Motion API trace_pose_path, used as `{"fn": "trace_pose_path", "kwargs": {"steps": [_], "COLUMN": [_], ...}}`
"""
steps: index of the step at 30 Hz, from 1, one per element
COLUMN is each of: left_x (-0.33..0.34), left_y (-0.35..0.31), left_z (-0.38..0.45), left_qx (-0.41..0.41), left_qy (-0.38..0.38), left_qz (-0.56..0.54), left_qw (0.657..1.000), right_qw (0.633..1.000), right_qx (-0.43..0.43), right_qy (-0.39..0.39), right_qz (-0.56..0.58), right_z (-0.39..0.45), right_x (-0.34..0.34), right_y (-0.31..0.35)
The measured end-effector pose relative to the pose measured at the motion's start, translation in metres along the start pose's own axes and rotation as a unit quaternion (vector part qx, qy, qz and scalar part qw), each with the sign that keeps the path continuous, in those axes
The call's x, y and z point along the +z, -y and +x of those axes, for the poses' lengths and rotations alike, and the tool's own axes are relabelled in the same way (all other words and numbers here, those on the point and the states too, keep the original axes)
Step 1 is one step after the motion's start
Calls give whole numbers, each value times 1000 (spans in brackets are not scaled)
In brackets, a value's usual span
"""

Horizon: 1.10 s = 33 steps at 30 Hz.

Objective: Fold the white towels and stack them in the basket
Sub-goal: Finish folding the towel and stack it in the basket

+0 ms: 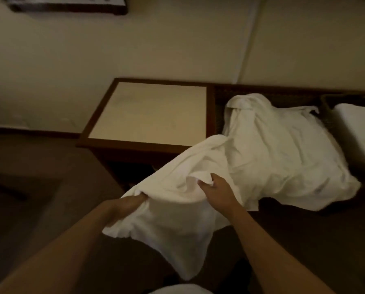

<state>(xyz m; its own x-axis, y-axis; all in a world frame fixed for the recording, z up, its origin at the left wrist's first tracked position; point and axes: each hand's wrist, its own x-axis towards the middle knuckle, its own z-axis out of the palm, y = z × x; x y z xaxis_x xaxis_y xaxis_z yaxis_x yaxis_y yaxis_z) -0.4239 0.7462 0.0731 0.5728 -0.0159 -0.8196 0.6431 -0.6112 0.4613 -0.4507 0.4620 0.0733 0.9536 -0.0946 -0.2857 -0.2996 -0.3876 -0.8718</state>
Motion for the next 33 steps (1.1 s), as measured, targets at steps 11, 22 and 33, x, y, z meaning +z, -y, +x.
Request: {"fn": "trace_pose_path", "kwargs": {"steps": [11,22,33], "left_x": [-32,-27,-21], "left_y": [-17,42,50], "left_z": [-61,-13,-10], "left_qx": [337,301,319], "left_qy": [-39,60,-84], "left_qz": [118,126,71], "left_qw": [933,943,941], "right_qw": [969,978,986], "right_qx": [-171,-119,-58], "right_qy": [178,97,-79], "right_qz": [-31,144,-134], "right_z": [-15,-39,-23], "right_x": [74,52,13], "right_y": [64,114,47]}}
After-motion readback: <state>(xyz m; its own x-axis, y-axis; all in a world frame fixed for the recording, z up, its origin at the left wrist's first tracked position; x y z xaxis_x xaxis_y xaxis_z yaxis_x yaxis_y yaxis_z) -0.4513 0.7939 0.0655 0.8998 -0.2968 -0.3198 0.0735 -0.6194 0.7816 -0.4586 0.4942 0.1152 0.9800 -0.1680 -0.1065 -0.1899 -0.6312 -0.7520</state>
